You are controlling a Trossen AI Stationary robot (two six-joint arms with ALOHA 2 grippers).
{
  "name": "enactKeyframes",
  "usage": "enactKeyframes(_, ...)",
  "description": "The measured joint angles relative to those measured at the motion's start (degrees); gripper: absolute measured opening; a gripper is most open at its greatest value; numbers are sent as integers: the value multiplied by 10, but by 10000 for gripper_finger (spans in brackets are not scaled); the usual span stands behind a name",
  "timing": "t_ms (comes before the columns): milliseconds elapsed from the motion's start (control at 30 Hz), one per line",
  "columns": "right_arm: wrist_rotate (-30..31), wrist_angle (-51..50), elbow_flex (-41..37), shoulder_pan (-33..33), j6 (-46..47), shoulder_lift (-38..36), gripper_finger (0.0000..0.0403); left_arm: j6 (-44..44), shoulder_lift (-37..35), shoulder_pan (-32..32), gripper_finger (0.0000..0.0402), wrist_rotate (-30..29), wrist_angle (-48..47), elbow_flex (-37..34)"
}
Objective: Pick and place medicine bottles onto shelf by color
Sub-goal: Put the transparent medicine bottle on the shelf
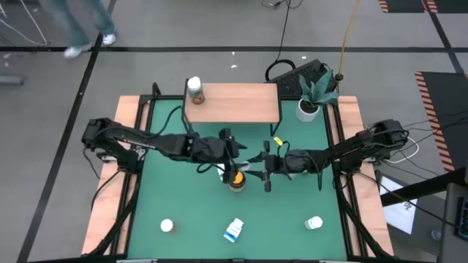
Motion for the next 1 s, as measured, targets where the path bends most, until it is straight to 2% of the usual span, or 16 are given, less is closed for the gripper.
enactKeyframes(200, 1, -14, 4, 1, 4, 1, 148, 18, 38, -8, 283, 32, -137, 103)
enactKeyframes(533, 2, -5, 4, 1, 3, 1, 148, 29, 68, -7, 273, 33, -187, 115)
enactKeyframes(667, 2, -5, 4, 1, 3, 1, 148, 30, 64, -8, 249, 33, -180, 117)
enactKeyframes(1000, 4, -2, 4, 0, 3, 1, 148, 30, 62, -8, 158, 34, -183, 116)
